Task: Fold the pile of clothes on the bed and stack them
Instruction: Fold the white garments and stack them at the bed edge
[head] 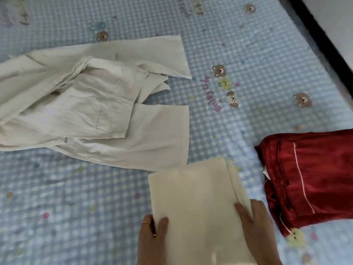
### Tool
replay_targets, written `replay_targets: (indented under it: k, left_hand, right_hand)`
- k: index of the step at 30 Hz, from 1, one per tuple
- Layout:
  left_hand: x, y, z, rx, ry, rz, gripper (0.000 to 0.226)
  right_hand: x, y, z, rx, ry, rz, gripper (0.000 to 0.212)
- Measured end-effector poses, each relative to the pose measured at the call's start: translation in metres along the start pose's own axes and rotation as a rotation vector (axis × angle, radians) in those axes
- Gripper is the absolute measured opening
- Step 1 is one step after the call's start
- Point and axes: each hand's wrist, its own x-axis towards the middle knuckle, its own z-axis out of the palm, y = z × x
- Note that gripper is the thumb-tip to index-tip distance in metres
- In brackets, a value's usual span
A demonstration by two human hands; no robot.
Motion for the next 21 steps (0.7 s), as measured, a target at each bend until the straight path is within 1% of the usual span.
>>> replay_targets:
  k: [4,6,11,13,14,16,18,19,21]
  left_hand:
    - [-0.042,0.055,0.103,-0.098,-0.104,0.057,0.01]
    - [-0.06,0.08,0.155,-0.129,-0.155,0.092,0.013]
    - [-0.086,0.129,0.266,-0.181,-0.232,0.165,0.016]
    - [-0.085,0.14,0.299,-0.17,-0.242,0.187,0.015]
    - [-0.083,0.142,0.316,-0.148,-0.249,0.194,0.014]
    - [-0.077,0.142,0.343,-0.071,-0.282,0.177,0.012]
    - [-0.07,0.138,0.358,0.043,-0.305,0.155,0.017]
    - [-0.068,0.137,0.361,0.056,-0.306,0.157,0.017]
    - [-0.07,0.137,0.36,0.008,-0.31,0.178,0.012]
  right_hand:
    - [0.06,0.044,-0.102,0.014,0.083,-0.056,0.02]
    - [0.087,0.068,-0.147,0.026,0.133,-0.065,0.027]
    - [0.164,0.128,-0.229,-0.01,0.235,-0.067,0.034]
    - [0.199,0.154,-0.244,-0.034,0.229,-0.015,0.037]
    - [0.216,0.168,-0.245,-0.037,0.197,0.017,0.038]
    - [0.242,0.195,-0.239,-0.022,0.094,0.085,0.037]
    - [0.257,0.215,-0.228,0.008,0.004,0.144,0.034]
    - [0.262,0.221,-0.225,0.013,-0.008,0.146,0.033]
    - [0.265,0.228,-0.229,0.022,0.018,0.132,0.033]
